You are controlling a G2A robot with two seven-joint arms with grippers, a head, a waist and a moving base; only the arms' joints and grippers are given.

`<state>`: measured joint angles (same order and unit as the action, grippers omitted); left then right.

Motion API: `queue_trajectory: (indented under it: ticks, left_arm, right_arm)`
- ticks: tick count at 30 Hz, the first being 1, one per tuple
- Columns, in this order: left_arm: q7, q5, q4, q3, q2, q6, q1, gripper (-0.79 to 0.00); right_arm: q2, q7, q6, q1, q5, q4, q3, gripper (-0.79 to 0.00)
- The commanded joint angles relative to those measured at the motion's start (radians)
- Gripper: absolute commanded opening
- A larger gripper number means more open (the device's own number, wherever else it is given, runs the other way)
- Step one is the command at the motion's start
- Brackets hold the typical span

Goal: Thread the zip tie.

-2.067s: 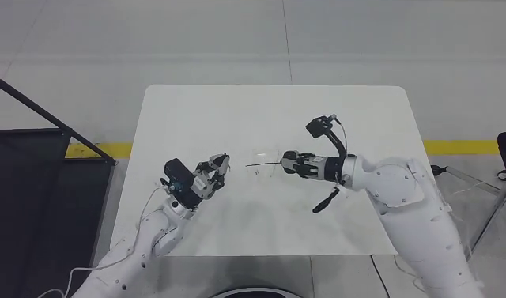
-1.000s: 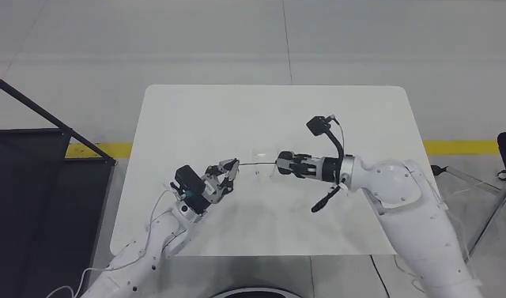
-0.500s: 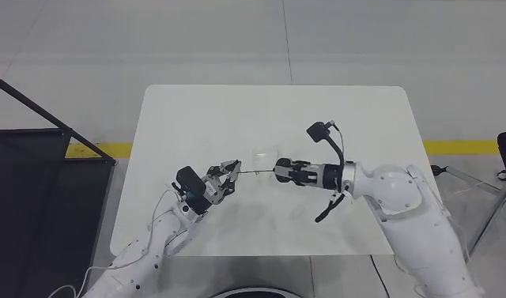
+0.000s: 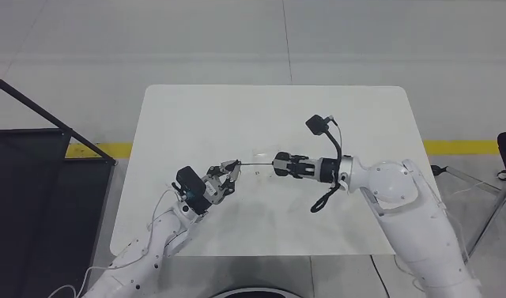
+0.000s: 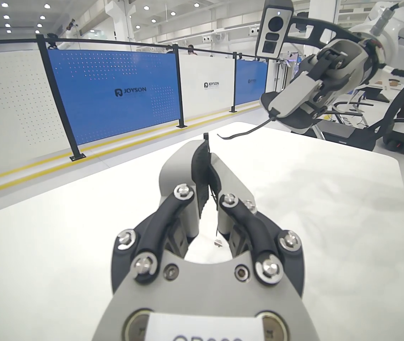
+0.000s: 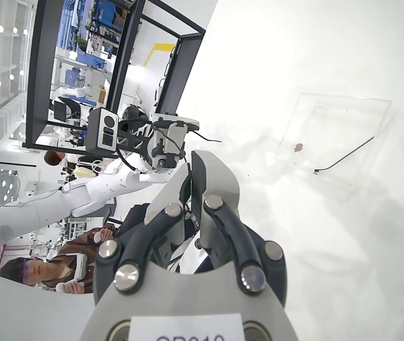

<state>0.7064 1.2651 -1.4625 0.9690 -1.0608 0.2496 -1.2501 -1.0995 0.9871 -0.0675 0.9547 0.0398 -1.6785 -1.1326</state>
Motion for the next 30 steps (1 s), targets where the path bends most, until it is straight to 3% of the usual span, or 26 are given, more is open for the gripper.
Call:
queue_trajectory:
  ticks: [1, 30]
  left_arm:
    - [0.0, 0.0, 0.0, 0.0, 0.0, 0.0, 0.0, -0.785]
    - [0.0, 0.0, 0.0, 0.0, 0.0, 0.0, 0.0, -0.785]
  right_arm:
    - [0.0, 0.0, 0.002, -0.002, 0.002, 0.001, 0.001, -0.785]
    - [0.005, 0.003, 0.027, -0.016, -0.009, 0.018, 0.006, -0.785]
